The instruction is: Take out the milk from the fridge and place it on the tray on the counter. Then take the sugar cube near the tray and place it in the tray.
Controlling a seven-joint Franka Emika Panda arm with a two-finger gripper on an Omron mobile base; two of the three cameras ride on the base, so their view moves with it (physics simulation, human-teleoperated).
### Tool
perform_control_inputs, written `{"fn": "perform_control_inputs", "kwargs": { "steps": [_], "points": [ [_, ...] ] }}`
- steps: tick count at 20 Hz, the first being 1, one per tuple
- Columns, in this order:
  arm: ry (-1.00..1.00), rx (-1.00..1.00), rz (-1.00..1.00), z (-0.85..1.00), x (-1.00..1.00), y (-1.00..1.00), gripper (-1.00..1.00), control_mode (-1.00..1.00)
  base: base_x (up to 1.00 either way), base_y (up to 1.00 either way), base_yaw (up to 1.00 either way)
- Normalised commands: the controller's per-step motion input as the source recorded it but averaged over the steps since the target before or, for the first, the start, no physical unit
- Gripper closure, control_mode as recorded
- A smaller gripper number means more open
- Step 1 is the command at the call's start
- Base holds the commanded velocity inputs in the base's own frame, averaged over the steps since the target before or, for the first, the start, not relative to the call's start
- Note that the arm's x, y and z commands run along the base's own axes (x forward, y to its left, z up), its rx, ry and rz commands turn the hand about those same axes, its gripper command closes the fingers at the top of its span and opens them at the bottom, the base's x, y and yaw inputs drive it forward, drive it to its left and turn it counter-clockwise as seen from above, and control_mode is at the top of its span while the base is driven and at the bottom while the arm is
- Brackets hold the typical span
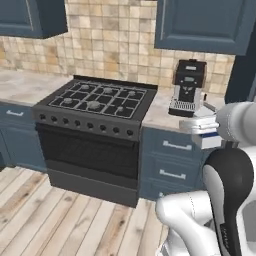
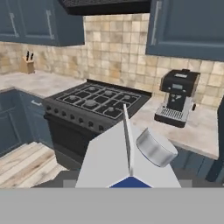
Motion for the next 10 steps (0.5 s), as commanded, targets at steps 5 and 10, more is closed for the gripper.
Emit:
{"fn": "perform_control_inputs", "kwargs": {
  "steps": [5,10],
  "points": [
    [0.00,0.00,0.00,0.00,0.00,0.00,1.00,1.00,-0.09,1.00,0.78],
    [0.00,0.00,0.00,0.00,0.00,0.00,1.00,1.00,0.02,0.92,0.77]
  ]
}}
